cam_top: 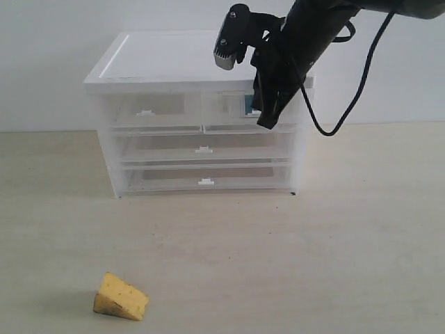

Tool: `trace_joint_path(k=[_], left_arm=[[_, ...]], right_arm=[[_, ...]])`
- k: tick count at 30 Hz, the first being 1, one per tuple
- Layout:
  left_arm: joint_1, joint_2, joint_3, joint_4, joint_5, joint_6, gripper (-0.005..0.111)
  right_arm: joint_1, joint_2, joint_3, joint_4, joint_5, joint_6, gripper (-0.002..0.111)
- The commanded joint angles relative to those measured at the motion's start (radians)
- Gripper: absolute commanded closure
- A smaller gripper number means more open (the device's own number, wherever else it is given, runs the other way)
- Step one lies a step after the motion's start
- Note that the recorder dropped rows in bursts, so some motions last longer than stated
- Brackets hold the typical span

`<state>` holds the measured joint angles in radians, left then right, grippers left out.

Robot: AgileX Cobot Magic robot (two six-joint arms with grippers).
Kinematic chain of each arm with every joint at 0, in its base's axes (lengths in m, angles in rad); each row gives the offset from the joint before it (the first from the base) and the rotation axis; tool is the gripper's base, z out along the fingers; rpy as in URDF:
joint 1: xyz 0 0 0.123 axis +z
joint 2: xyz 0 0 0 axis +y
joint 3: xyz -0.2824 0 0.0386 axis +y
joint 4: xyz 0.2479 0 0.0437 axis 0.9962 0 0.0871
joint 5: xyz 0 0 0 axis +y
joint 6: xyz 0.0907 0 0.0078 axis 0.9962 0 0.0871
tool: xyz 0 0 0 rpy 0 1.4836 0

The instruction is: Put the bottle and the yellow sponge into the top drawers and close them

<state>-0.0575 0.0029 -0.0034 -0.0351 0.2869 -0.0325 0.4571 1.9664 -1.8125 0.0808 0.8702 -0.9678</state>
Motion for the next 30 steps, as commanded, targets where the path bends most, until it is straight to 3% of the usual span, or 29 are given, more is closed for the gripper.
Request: trace_joint_path(k=[1, 6, 18, 30], left_arm=[[0.005, -0.003, 0.003, 0.001, -0.002, 0.006, 0.102], [0.005, -0.003, 0.003, 0.001, -0.002, 0.006, 0.102], [0.005, -0.003, 0.003, 0.001, -0.002, 0.006, 0.102], [0.005, -0.003, 0.003, 0.001, -0.002, 0.006, 0.102]], right_arm=[[-0.009, 0.010, -0.002, -0.071, -0.091, 0.047, 0.108], [-0.007, 0.008, -0.002, -0.120, -0.092, 0.202, 0.108], [-0.007, -0.041, -0.002, -0.061, 0.345, 0.520, 0.108], [-0.053, -0.115, -0.002, -0.244, 0.351, 0.958, 0.108]])
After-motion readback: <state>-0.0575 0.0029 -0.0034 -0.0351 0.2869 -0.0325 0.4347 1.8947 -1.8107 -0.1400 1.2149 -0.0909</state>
